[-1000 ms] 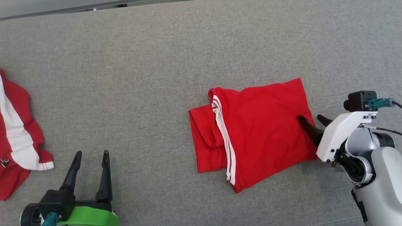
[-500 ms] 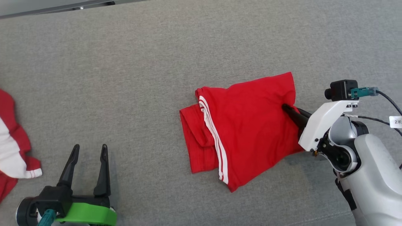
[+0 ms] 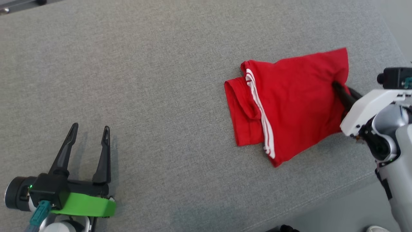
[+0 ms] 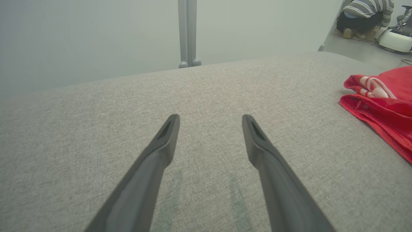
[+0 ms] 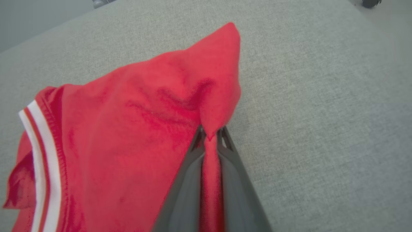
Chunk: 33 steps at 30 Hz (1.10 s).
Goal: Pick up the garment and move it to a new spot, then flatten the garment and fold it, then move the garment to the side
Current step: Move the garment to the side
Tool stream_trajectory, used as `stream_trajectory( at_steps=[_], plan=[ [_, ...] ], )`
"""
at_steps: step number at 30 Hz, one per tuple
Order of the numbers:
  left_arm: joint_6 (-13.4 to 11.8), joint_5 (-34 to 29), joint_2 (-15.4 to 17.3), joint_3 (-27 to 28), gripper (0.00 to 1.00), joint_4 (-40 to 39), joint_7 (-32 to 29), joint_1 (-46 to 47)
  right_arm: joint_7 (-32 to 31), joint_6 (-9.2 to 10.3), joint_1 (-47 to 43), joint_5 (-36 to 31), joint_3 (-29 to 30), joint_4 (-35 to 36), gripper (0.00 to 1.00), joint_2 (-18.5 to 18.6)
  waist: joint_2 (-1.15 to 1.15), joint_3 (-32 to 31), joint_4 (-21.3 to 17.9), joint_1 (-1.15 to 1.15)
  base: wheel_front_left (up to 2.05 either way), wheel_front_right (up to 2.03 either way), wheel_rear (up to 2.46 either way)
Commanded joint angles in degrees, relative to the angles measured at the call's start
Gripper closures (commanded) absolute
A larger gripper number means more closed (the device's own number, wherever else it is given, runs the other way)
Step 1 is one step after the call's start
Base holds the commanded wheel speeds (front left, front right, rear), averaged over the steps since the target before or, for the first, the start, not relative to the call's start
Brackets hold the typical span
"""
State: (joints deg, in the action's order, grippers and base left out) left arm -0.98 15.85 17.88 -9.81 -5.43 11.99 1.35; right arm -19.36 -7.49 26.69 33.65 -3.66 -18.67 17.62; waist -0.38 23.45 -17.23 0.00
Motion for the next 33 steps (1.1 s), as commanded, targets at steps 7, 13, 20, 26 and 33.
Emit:
stream_trajectory(
  at_steps=[7, 13, 20, 26, 33],
  plan=[
    [0.1, -1.2, 0.5, -1.3, 0.0, -1.3, -0.8, 2.8, 2.3, 0.01, 10.9, -5.7, 1.9, -4.4, 1.0, 4.2, 0.38, 6.1, 0.9, 0.0, 0.0, 0.0, 0.0],
    [-0.1, -1.2, 1.2, -0.8, 0.0, -2.5, -0.9, 3.6, 1.6, 0.01, 17.0, -9.5, 7.3, -9.3, 1.0, 9.4, 0.38, 9.9, 4.2, 0.0, 0.0, 0.0, 0.0],
    [-0.1, -1.2, 2.5, -0.5, 0.0, -3.7, -1.5, 4.2, 2.8, 0.01, 21.1, -13.9, 11.6, -16.1, 1.0, 13.1, 0.38, 13.4, 6.5, 0.0, 0.0, 0.0, 0.0],
    [-1.0, -1.4, 2.7, -0.3, 0.0, -3.8, -1.5, 3.6, 6.0, 0.01, 23.2, -19.7, 13.1, -21.1, 0.0, 13.2, 0.38, 13.0, 6.9, 0.0, 0.0, 0.0, 0.0],
    [-1.0, 0.2, 0.1, -1.4, 0.0, -0.2, 0.4, 2.4, 16.2, 0.01, 19.1, -21.1, 12.2, -17.8, 0.0, 12.9, 0.38, 4.3, 9.2, 0.0, 0.0, 0.0, 0.0]
  ],
)
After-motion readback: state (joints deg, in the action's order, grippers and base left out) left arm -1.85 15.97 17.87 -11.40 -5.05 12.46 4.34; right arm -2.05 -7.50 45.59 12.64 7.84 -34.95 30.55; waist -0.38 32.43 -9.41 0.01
